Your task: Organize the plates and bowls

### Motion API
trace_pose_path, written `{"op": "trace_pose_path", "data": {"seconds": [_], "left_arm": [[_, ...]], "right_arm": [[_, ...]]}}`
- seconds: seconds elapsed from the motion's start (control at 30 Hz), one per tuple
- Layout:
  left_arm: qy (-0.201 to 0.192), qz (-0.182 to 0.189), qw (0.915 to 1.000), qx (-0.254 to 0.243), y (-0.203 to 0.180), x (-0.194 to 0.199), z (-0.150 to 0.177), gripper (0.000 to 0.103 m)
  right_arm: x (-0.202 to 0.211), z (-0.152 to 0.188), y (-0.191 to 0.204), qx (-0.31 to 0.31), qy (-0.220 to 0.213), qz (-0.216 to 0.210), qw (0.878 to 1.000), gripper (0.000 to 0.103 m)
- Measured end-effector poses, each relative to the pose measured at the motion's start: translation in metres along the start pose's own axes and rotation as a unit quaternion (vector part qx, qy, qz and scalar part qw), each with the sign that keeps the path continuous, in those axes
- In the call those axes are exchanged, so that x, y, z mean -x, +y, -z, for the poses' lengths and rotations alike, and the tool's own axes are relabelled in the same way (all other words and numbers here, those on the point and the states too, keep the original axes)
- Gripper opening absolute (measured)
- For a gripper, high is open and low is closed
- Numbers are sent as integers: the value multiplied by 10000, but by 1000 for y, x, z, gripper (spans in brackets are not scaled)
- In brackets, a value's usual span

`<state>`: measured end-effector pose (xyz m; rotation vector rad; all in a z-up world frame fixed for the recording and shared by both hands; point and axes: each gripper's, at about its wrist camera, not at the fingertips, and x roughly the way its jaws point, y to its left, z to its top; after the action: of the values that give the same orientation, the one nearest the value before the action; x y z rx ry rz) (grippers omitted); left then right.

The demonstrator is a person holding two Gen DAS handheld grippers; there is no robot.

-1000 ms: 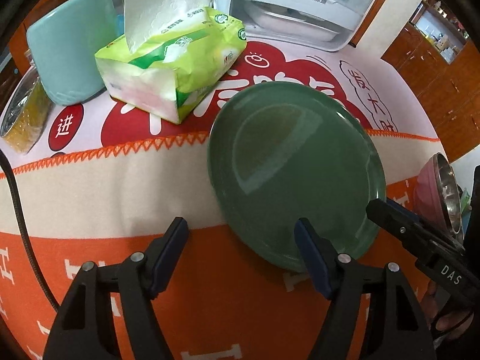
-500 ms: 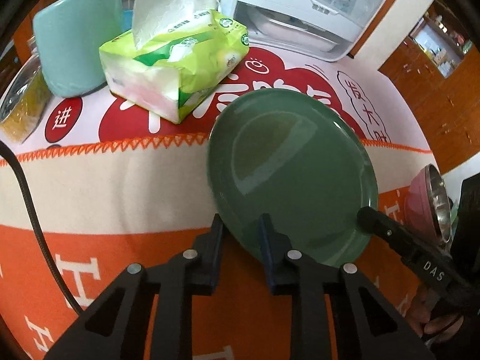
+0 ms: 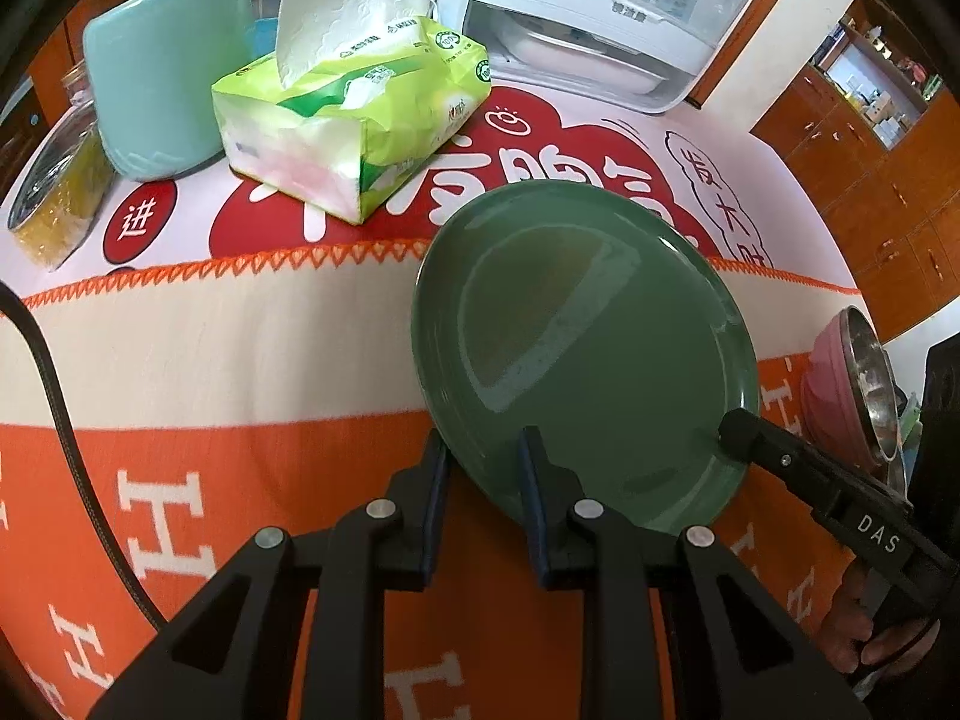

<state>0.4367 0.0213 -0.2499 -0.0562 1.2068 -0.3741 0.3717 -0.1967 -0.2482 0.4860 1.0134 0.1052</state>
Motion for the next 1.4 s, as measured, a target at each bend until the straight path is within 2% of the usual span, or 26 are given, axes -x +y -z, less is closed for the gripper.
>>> {"op": "trace_pose_path", "data": {"seconds": [0.23,0.63,1.07,1.4], "left_arm": [[11,68,10000,49,3,18,15,21],[-269,78,9994,-202,-2,75,45,22],[-410,378,9980,-304,-15,128,89,22],[-454,548,9953,-660,-35,153,128,22]], "right_arm": [[16,9,9,31,1,-54,10000,16],[59,33,36,257,-143,-85,9995,16],[121,73,58,467,-470,83,9978,16],[159,113,62,570,-745,356,9950,16]]}}
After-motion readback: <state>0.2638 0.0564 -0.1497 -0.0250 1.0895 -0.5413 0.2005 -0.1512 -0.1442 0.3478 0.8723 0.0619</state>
